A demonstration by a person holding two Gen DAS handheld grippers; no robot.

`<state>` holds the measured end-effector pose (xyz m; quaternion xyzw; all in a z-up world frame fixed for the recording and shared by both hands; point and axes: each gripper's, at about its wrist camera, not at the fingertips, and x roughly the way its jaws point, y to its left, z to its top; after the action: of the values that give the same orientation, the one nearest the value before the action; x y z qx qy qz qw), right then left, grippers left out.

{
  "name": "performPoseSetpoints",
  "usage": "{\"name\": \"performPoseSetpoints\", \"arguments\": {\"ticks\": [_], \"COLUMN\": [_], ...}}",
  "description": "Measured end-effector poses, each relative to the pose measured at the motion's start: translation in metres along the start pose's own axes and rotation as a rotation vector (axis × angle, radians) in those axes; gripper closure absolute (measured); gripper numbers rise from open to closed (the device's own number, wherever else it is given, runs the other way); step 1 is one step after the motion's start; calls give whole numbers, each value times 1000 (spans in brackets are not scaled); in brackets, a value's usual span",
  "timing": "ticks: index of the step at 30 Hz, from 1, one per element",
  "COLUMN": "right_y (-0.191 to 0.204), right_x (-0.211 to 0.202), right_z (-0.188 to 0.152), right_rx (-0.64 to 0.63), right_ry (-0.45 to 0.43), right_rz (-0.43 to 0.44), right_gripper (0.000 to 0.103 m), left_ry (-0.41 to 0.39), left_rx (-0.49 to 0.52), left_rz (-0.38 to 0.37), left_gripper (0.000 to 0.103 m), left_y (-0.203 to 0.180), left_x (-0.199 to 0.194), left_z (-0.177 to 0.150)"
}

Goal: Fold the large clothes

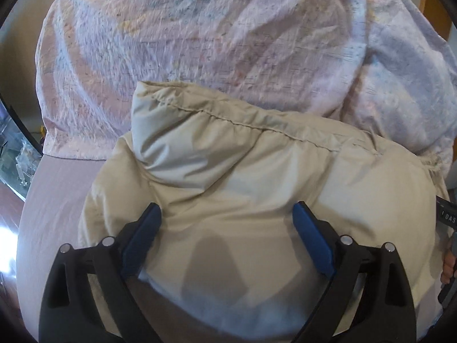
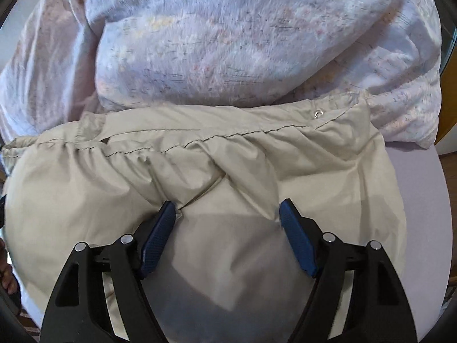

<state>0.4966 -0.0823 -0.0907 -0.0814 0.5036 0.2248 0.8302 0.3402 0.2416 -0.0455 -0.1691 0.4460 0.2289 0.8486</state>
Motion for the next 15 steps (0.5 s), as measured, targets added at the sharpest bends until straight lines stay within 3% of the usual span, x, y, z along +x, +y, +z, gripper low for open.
{"name": "performPoseSetpoints", "arguments": {"ticks": [15], "right_y": [29], "right_x": [50], "right_z": [8], "right_rx": [30], "right_ry": [-79], "right_rz": [-42], "right_gripper": [14], "left_ry": [-14], "left_rx": [-32], "left_rz": [65], "left_gripper": [2], "left_y": [-4], "left_x": [46], "left_z": [22]}}
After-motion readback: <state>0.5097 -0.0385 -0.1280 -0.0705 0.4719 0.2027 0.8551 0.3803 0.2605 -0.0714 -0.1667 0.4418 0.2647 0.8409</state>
